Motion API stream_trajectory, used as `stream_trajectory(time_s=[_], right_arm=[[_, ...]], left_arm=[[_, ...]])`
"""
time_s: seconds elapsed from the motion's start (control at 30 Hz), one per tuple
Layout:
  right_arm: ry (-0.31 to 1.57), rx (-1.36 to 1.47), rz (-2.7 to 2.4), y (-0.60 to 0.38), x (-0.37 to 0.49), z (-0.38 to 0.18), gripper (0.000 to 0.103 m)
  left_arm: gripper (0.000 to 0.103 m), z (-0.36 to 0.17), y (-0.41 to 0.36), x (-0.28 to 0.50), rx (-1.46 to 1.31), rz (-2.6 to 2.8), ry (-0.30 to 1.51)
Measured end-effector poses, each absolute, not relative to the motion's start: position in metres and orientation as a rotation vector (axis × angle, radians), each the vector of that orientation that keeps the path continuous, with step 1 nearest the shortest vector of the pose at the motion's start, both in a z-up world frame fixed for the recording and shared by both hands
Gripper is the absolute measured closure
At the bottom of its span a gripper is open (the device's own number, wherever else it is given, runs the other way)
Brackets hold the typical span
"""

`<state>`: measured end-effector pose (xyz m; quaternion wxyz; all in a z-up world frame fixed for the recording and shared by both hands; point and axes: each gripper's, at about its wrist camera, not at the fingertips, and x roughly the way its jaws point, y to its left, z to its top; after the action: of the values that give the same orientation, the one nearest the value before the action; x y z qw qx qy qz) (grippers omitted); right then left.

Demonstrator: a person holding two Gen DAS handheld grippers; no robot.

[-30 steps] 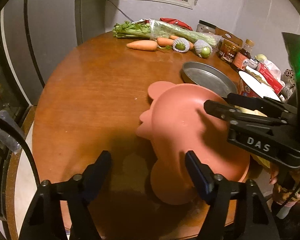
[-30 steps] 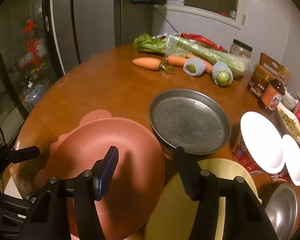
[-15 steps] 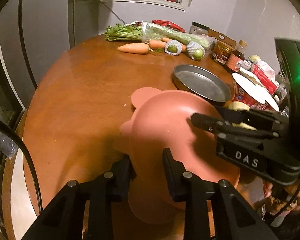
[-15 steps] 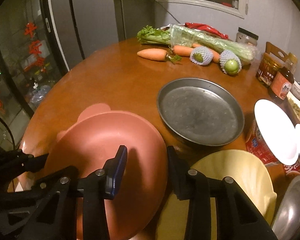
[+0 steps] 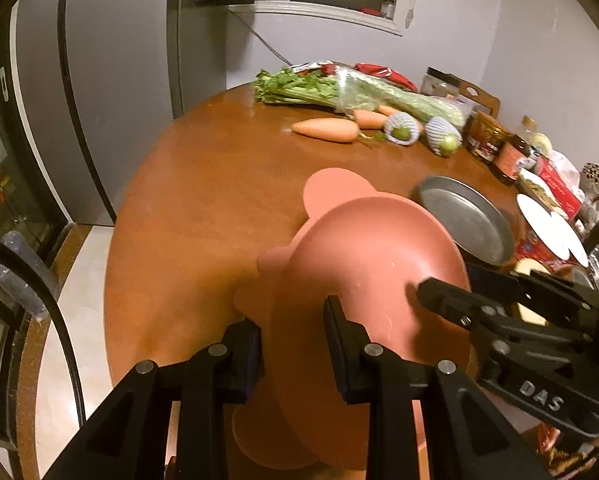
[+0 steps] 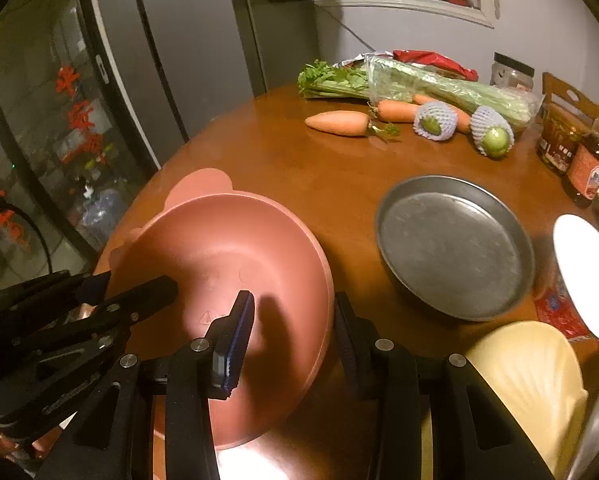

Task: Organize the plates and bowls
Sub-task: 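Lift the pink plate slightly with the left tool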

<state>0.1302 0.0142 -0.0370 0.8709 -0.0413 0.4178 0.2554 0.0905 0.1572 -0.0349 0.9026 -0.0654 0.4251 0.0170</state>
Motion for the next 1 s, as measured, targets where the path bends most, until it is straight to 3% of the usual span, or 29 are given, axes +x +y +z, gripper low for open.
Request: stream_trajectory(time_s=[0.5, 1.0], right_arm=[[0.919, -0.016, 0.503, 0.025, 0.154, -0.047, 0.061], [0.923, -0.02, 0.476, 0.027, 0.16, -0.047, 0.061]], left_arm=[[0.072, -0.041, 0.178, 0.157, -0.129, 0.013, 0.904], [0.07, -0.047, 0.179, 0.169, -0.118, 0.009, 0.928]])
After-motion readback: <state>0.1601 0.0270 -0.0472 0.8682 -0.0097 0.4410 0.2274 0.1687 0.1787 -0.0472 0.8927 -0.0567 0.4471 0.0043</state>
